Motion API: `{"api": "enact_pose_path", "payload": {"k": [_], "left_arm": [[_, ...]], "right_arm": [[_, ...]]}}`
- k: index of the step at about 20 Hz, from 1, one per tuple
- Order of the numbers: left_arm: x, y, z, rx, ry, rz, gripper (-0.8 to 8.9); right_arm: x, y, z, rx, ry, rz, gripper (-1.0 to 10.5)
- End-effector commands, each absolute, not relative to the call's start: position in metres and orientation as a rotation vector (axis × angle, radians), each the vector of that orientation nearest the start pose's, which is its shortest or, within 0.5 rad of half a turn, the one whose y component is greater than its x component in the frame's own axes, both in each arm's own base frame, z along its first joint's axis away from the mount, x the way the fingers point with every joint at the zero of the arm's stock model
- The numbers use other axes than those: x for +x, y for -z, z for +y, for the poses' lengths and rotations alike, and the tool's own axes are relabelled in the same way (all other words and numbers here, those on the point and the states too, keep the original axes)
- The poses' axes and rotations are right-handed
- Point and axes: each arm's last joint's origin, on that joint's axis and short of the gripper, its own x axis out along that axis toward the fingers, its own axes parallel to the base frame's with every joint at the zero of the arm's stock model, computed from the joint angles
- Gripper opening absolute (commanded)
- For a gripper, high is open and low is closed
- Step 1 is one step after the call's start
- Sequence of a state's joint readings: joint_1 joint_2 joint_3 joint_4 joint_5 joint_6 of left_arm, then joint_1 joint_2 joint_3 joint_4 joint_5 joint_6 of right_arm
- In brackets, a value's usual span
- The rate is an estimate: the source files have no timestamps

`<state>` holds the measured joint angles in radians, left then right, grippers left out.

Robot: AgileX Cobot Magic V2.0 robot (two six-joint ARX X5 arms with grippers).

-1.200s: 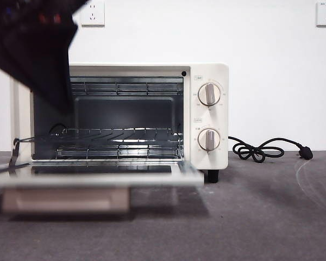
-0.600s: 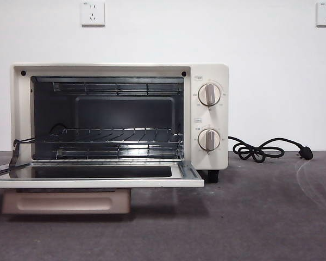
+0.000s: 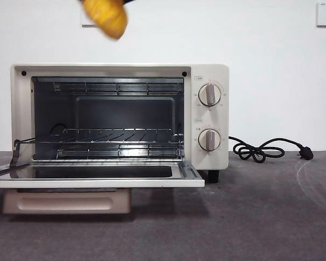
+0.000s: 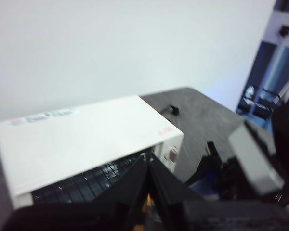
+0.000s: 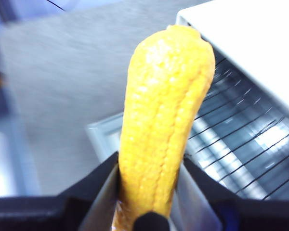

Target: Take the corn from the table,put the corn in the oven

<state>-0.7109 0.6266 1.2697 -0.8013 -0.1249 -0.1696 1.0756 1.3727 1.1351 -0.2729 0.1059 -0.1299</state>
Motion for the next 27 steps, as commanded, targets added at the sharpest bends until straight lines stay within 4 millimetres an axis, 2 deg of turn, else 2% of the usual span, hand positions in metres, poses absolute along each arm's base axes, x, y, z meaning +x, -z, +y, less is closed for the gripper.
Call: {"api": "enact_pose_path", "payload": {"k": [1, 9, 14, 19, 27], "left_arm": [[0.041, -0.438, -0.03, -0.116, 0.557, 0.177, -0.05], [0.028, -0.434, -0.016, -0.11, 0.492, 0.177, -0.05], [0.028, -0.431, -0.015, -0.095, 0.459, 0.198, -0.06], [0.028, -0.431, -0.014, -0.093, 0.434, 0.195, -0.05], [0.028, -0.431, -0.014, -0.088, 0.434, 0.195, -0.05]], "right_arm": [[0.149, -0.306, 0.283, -0.534, -0.937, 0.296, -0.1], [0.166, -0.272, 0.314, -0.771, -0.826, 0.179, -0.1], [0.178, -0.247, 0.331, -1.0, -0.735, 0.093, -0.1], [0.194, -0.222, 0.344, -1.131, -0.616, 0.038, -0.1], [0.219, -0.189, 0.343, -1.268, -0.452, 0.101, -0.1]]}}
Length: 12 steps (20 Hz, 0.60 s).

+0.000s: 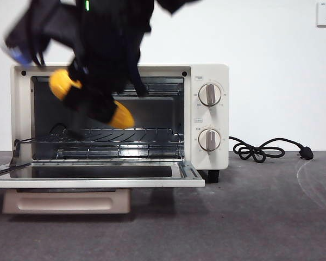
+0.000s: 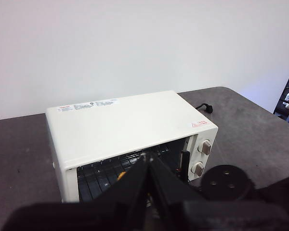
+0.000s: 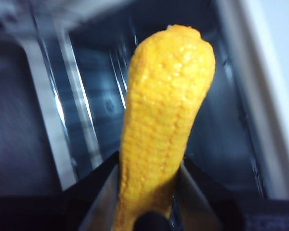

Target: Take the corn from the table,put the corn in the oven

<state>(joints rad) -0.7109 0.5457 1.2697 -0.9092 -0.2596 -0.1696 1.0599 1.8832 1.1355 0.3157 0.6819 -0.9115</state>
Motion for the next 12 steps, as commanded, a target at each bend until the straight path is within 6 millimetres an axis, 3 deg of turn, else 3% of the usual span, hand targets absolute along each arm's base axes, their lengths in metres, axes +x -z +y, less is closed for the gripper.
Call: {"api": "enact_pose_path", "payload": {"k": [1, 8, 12], "left_arm": [[0.028, -0.431, -0.014, -0.088, 0.434, 0.195, -0.05], [0.028, -0.431, -0.014, -0.085, 0.434, 0.194, -0.06], [0.028, -0.431, -0.014, -0.084, 0.434, 0.194, -0.05]], "right_arm": [[0.223, -0.186, 0.341, -1.275, -0.439, 0.115, -0.1], [0.239, -0.181, 0.331, -1.284, -0.385, 0.158, 0.1], [0.245, -0.18, 0.327, -1.281, -0.383, 0.167, 1.0]]}}
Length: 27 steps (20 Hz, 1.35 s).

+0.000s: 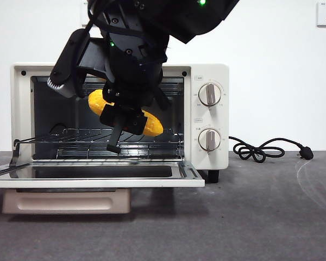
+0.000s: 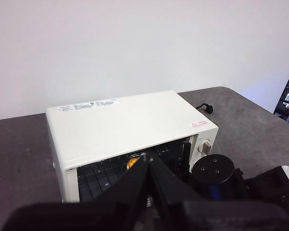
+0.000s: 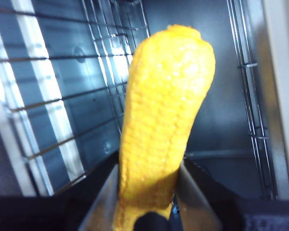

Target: Take the corn from the table,put the corn in the oven

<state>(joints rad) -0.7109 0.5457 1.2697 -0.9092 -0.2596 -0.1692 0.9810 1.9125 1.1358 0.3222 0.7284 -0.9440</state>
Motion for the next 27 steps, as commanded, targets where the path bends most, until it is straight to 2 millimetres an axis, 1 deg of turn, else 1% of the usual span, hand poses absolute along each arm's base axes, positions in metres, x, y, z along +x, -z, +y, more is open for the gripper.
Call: {"api": "enact_pose_path", "payload": {"k": [1, 6, 10, 21, 27], "left_arm": [[0.028, -0.431, -0.014, -0.084, 0.434, 0.194, -0.06], [0.028, -0.431, -0.014, -0.083, 0.434, 0.196, -0.05], [0.028, -0.43, -0.014, -0.078, 0.433, 0.205, -0.05], [0.028, -0.429, -0.014, -0.075, 0.43, 0.21, -0.06], [0.028, -0.429, -0.013, -0.06, 0.392, 0.204, -0.05]], "right_arm": [[0.245, -0.18, 0.327, -1.28, -0.389, 0.166, 1.1], [0.245, -0.18, 0.327, -1.276, -0.411, 0.161, 1.5], [0.245, -0.18, 0.327, -1.246, -0.405, 0.168, 3.2], [0.245, -0.182, 0.326, -1.219, -0.337, 0.186, 3.2], [0.24, -0.193, 0.326, -1.178, -0.253, 0.175, 3.2]]}}
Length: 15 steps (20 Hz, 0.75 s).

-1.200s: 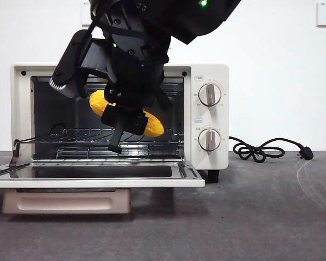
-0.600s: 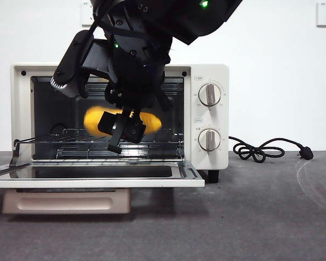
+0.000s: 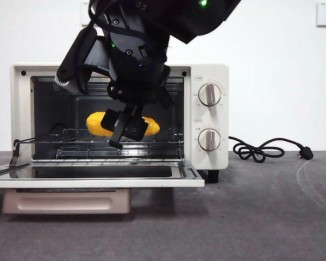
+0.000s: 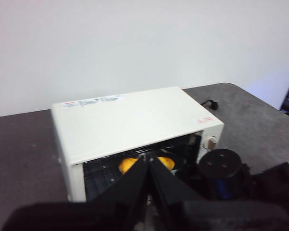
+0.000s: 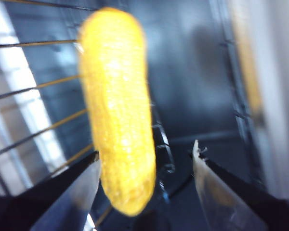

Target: Take the corn from the table,put the corn in the oven

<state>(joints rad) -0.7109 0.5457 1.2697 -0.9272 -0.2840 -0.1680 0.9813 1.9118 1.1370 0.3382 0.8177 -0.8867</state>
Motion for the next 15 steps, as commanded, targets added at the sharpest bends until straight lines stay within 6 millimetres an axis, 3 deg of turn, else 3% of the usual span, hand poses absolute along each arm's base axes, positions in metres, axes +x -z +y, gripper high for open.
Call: {"api": "enact_pose_path", "payload": {"k": [1, 7, 15], "left_arm": [[0.029, -0.429, -0.013, -0.059, 0.382, 0.204, -0.05], [0.029, -0.429, -0.013, -0.027, 0.369, 0.198, -0.05], [0.033, -0.429, -0.013, -0.006, 0.282, 0.197, -0.05]], "right_arm": [[0.238, -0.197, 0.327, -1.164, -0.243, 0.168, 3.2], [0.224, -0.223, 0.322, -1.034, -0.202, 0.171, 3.2], [0.203, -0.241, 0.302, -0.966, -0.312, 0.307, 3.2]]}}
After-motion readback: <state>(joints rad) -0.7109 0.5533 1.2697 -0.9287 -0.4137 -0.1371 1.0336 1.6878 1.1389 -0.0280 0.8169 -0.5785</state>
